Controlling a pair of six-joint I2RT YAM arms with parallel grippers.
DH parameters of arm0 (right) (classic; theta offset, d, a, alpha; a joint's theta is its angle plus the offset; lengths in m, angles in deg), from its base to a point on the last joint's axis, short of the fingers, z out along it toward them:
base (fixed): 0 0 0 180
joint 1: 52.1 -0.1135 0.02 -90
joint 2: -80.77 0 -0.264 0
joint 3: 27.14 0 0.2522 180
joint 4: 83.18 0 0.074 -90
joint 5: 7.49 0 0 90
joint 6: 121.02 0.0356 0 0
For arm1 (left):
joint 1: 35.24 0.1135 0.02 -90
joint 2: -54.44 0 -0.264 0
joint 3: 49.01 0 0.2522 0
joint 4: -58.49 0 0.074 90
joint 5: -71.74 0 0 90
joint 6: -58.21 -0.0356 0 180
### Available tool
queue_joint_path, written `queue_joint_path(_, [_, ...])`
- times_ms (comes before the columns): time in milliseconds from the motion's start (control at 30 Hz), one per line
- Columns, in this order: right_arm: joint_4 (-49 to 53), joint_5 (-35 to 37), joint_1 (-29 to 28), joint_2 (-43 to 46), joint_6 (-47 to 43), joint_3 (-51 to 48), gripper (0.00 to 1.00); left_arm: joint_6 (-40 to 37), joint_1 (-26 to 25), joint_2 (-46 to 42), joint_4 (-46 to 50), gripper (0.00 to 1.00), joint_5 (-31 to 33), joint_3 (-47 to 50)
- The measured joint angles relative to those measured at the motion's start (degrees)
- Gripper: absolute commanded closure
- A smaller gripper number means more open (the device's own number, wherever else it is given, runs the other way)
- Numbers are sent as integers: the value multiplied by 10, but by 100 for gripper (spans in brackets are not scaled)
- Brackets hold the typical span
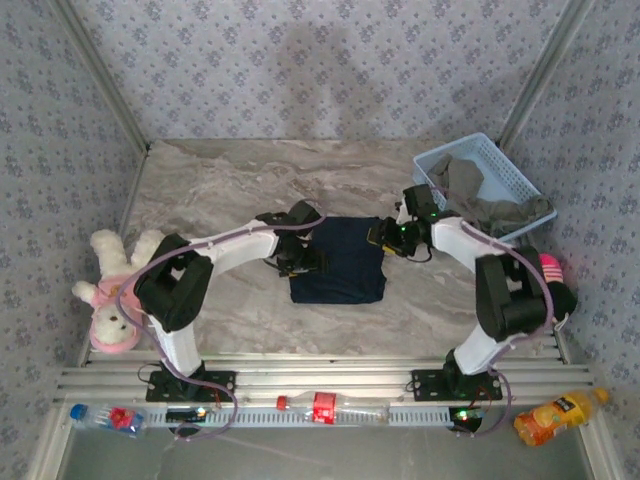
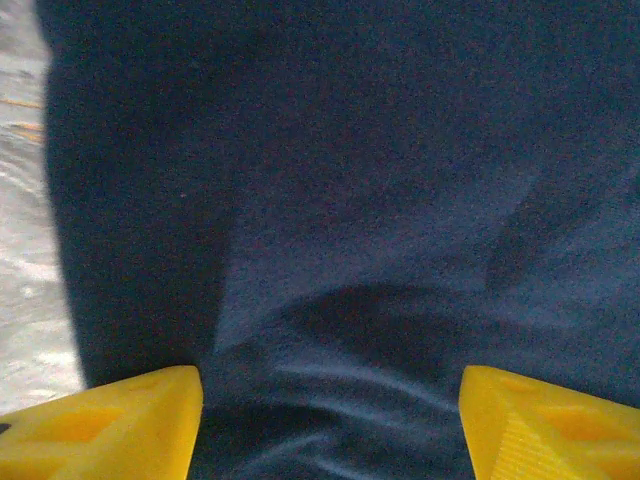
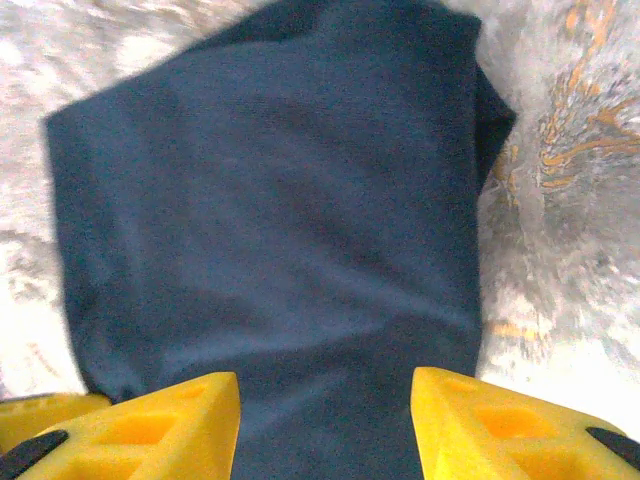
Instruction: Fold and stack the mixed laundry pile
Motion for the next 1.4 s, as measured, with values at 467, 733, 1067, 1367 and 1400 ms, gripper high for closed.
queue_joint_path(467, [87, 73, -137, 135, 40, -122, 63, 21, -46, -43, -26, 32, 5, 75])
queue_joint_path(733, [75, 119, -121, 92, 77, -178, 74, 21, -45, -19, -43, 33, 33, 89])
queue_joint_path(1067, [109, 145, -108, 206, 85, -169, 80, 14, -45, -30, -12, 28, 38, 68])
queue_joint_path(1367, [-5, 96, -169, 133, 111, -126, 85, -5, -27, -44, -36, 31, 38, 19])
queue_joint_path(1400, [-26, 89, -167, 116, 118, -135, 85, -5, -24, -35, -45, 31, 38, 22])
